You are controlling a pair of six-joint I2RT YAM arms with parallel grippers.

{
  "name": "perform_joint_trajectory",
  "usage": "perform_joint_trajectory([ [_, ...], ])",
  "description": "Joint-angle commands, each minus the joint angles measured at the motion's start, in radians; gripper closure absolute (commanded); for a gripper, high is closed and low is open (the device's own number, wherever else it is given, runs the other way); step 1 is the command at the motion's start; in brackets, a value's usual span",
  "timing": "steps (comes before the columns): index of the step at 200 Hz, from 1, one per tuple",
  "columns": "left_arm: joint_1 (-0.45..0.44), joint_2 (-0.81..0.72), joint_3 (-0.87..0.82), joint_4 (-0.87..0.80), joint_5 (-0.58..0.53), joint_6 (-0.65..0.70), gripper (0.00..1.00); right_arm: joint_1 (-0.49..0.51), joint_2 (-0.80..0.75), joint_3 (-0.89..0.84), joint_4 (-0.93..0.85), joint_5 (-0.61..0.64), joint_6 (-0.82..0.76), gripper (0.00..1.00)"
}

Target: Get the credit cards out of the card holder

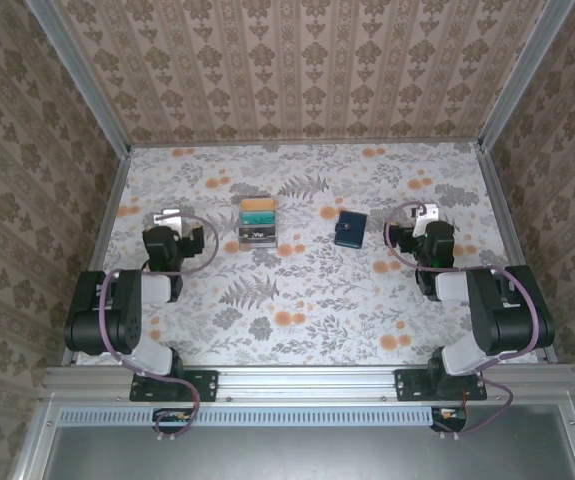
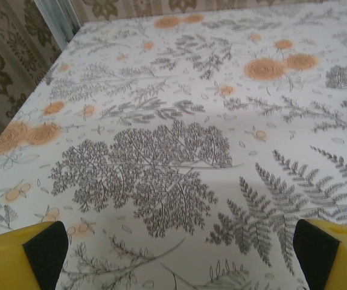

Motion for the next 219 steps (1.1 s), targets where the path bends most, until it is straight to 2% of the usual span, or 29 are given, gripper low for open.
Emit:
perform_joint_trajectory([
  [1,0.000,-0.141,0.096,-0.224,-0.091,-0.025,0.00,0.030,-0.098,0.051,-0.115,0.051,-0.021,0.00],
  [17,-0.003,-0.258,0.179,-0.453,-0.212,-0.137,0.00,0.036,-0.190,0.175,-0.435,0.116,0.051,0.00],
  [31,0.001,-0.335,0.291,-0.721,-0.298,-0.344,0.00,0.037,-0.243,0.217,-0.547,0.130,0.103,0.00],
  [49,0.012,-0.391,0.447,-1.088,-0.314,-0.625,0.00,0.032,-0.330,0.203,-0.583,0.188,0.257,0.00],
  [57,0.020,-0.409,0.486,-1.175,-0.249,-0.651,0.00,0.025,-0.361,0.208,-0.622,0.199,0.345,0.00],
  [78,0.023,-0.481,0.477,-1.176,-0.054,-0.626,0.00,0.013,-0.421,0.231,-0.749,0.236,0.516,0.00],
  [92,0.010,-0.550,0.417,-1.119,0.042,-0.637,0.00,0.006,-0.432,0.228,-0.722,0.143,0.522,0.00],
  [102,-0.015,-0.591,0.382,-1.088,0.071,-0.640,0.00,0.009,-0.420,0.234,-0.707,0.051,0.527,0.00],
  [119,-0.095,-0.640,0.342,-1.080,0.037,-0.630,0.00,0.033,-0.371,0.264,-0.707,-0.040,0.537,0.00],
  [144,-0.237,-0.662,0.305,-1.091,-0.051,-0.620,0.00,0.110,-0.273,0.337,-0.769,0.003,0.477,0.00],
  [188,-0.466,-0.627,0.278,-1.094,-0.141,-0.611,0.00,0.199,-0.006,0.559,-0.934,-0.029,0.430,0.00],
  [219,-0.550,-0.585,0.298,-1.132,-0.169,-0.608,0.00,0.243,0.196,0.739,-1.006,-0.058,0.404,0.00],
])
